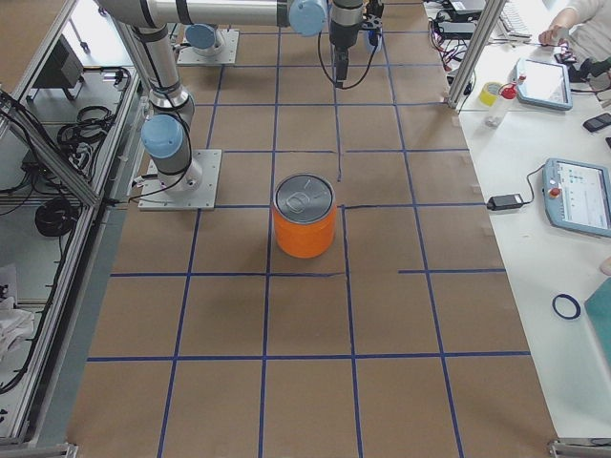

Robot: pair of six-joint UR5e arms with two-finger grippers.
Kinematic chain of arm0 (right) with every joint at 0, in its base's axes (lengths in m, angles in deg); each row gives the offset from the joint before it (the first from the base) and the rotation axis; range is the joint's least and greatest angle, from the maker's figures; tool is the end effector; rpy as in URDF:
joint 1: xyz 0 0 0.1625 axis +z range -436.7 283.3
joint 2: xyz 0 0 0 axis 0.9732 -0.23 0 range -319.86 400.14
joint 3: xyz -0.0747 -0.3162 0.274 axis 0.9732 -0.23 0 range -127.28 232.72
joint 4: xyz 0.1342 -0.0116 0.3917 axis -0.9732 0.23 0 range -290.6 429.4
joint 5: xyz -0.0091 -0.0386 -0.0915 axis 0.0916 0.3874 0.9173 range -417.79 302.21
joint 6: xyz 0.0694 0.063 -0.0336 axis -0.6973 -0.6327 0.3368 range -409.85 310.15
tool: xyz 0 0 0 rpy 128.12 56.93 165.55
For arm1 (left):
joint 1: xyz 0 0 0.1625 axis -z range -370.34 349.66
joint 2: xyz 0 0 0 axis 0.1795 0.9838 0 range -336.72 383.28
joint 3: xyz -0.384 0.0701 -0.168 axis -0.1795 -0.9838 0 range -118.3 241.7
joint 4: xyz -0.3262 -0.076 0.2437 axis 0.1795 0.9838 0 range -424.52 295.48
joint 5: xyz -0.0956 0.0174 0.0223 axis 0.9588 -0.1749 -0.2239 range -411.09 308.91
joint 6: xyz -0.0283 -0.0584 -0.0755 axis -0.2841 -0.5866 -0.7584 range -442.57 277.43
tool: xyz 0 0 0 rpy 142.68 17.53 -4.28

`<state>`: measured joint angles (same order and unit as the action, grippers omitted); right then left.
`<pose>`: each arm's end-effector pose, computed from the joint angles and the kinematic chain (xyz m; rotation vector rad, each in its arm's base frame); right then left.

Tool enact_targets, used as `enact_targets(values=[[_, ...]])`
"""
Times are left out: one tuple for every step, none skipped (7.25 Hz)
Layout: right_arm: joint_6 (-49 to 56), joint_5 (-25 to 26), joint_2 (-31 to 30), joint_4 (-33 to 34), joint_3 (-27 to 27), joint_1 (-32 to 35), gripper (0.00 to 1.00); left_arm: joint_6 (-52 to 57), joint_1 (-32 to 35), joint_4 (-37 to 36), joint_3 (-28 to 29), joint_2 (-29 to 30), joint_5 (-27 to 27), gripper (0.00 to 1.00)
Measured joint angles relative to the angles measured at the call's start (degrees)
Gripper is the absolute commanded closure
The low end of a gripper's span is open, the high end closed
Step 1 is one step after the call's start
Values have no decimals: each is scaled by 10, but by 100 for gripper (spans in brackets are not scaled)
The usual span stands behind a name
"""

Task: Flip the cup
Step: 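Lift the cup with the left gripper toward the wooden stand, tilting upright, then set the cup upright on the table and open the left gripper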

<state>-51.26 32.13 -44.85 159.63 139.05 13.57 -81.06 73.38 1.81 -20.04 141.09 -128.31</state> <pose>0.1359 -0.5264 0.4752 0.0312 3.1402 0.0306 -0.0807 -0.6872 0.3175 0.1098 -2.9193 0.1269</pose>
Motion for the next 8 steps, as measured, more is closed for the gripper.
enact_targets(values=[[0,0,0,0,1,0,0,47,4,-3,-2,8,-66,100],[0,0,0,0,1,0,0,83,4,-7,-8,13,-108,100],[0,0,0,0,2,0,0,109,5,-22,-16,19,-136,100],[0,0,0,0,2,0,0,122,5,-41,-23,27,-150,100],[0,0,0,0,2,0,0,127,4,-53,-28,35,-155,22],[0,0,0,0,2,0,0,129,4,-56,-30,40,-158,0],[0,0,0,0,2,0,0,129,4,-50,-29,40,-163,0],[0,0,0,0,2,0,0,128,4,-34,-25,35,-170,0]])
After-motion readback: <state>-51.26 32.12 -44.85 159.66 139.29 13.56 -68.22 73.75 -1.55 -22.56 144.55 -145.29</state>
